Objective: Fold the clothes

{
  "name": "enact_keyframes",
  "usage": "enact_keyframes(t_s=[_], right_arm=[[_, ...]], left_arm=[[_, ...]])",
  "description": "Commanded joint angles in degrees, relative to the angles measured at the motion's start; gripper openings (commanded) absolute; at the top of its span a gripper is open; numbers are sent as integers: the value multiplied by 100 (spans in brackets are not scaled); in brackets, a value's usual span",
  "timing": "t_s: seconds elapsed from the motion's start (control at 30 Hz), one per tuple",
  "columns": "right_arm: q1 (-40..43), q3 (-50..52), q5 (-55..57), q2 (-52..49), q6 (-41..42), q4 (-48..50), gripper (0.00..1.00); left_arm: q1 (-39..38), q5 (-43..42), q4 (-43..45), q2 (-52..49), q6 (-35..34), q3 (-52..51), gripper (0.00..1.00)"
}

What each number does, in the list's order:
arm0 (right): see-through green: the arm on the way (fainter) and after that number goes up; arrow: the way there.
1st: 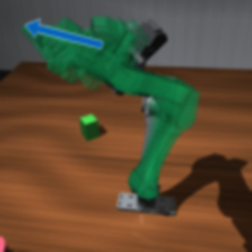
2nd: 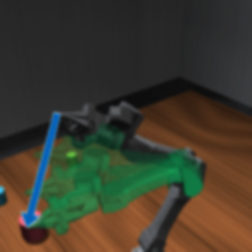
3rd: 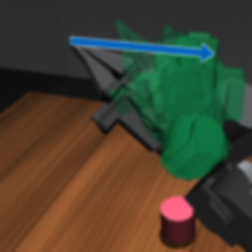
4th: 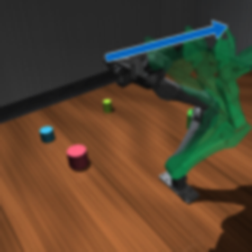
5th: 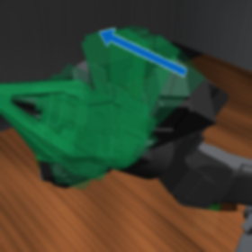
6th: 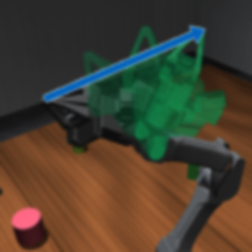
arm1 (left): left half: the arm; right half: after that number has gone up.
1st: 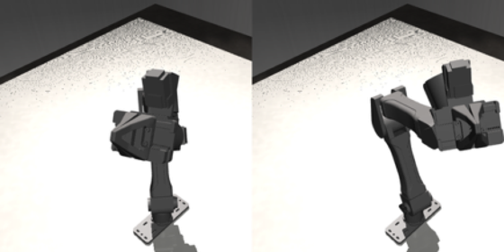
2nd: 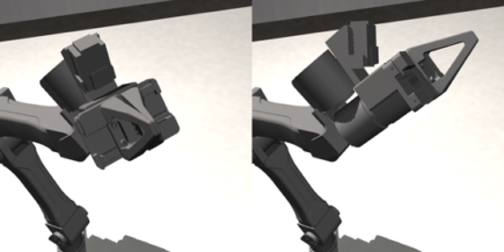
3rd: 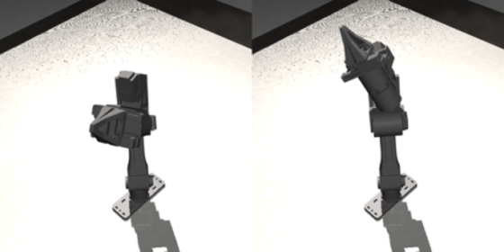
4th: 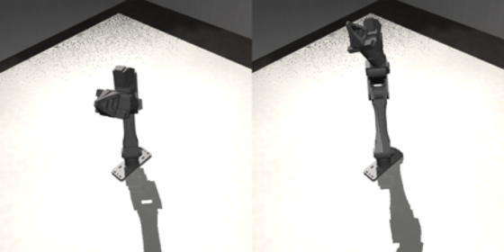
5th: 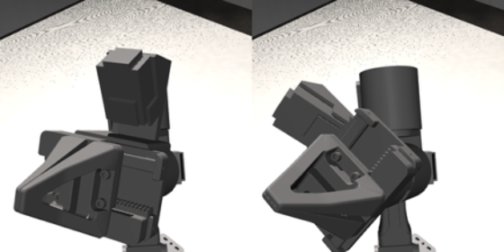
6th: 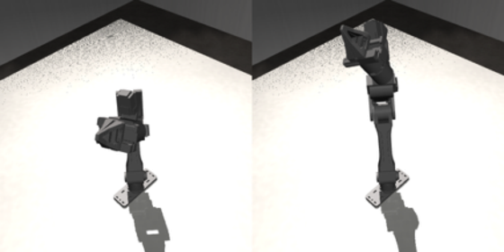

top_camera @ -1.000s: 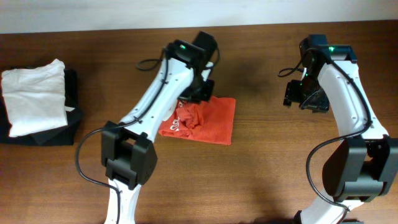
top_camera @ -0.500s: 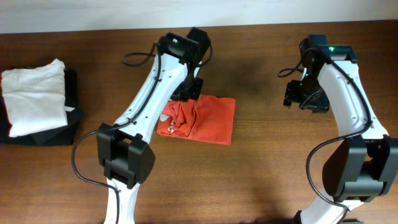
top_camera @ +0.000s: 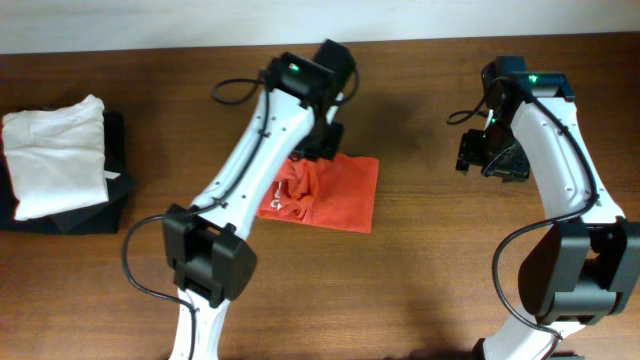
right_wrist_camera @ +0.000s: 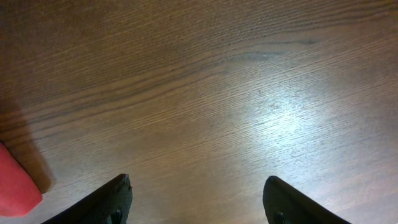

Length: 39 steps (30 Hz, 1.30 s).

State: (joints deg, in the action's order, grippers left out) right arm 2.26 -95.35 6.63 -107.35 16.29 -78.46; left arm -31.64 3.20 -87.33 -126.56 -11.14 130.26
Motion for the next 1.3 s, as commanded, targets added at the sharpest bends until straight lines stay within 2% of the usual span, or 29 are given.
enact_keyframes(t_s=[0.0,0.1,0.17,0.2,0.27,0.3,0.47,0.6,0.67,0.73,0.9,1.07,1.23,1.27], right_arm=[[7,31,39,17,2,-26,71],[7,31,-20,17,2,-26,71],[7,31,-28,17,2,-26,71],[7,31,-39,17,2,-26,71],[7,31,-37,17,2,-42,71],[7,31,-39,17,2,-44,72],[7,31,-168,17,-35,-42,76],[-17,31,-1279,17,-861,50,76],[-125,31,-2378,17,-1478,173,76],[-350,31,-2900,15,-1652,356,76],[-1233,31,-2903,-55,-1650,885,76],[-2039,31,-2861,-385,-1650,1368,75],[-2498,31,-2846,-688,-1652,1683,75],[-2568,31,-2844,-741,-1652,1746,71]], left_arm=[[-302,-149,286,7,90,-313,1],[-452,-409,634,-7,90,-575,3],[-538,-413,925,-9,90,-765,26],[-579,-439,1060,-9,90,-846,42],[-636,-625,1283,-7,92,-925,59],[-634,-675,1325,-4,92,-909,61],[-203,-682,1008,164,92,-175,61],[614,-702,848,387,90,138,61],[1165,-1058,894,417,87,136,61],[1576,-1480,964,363,90,76,61],[2059,-1655,1032,46,101,-15,61],[2090,-1766,927,-533,201,-15,61],[2087,-1928,857,-1110,201,-15,61],[2081,-1982,848,-1207,203,-15,61]])
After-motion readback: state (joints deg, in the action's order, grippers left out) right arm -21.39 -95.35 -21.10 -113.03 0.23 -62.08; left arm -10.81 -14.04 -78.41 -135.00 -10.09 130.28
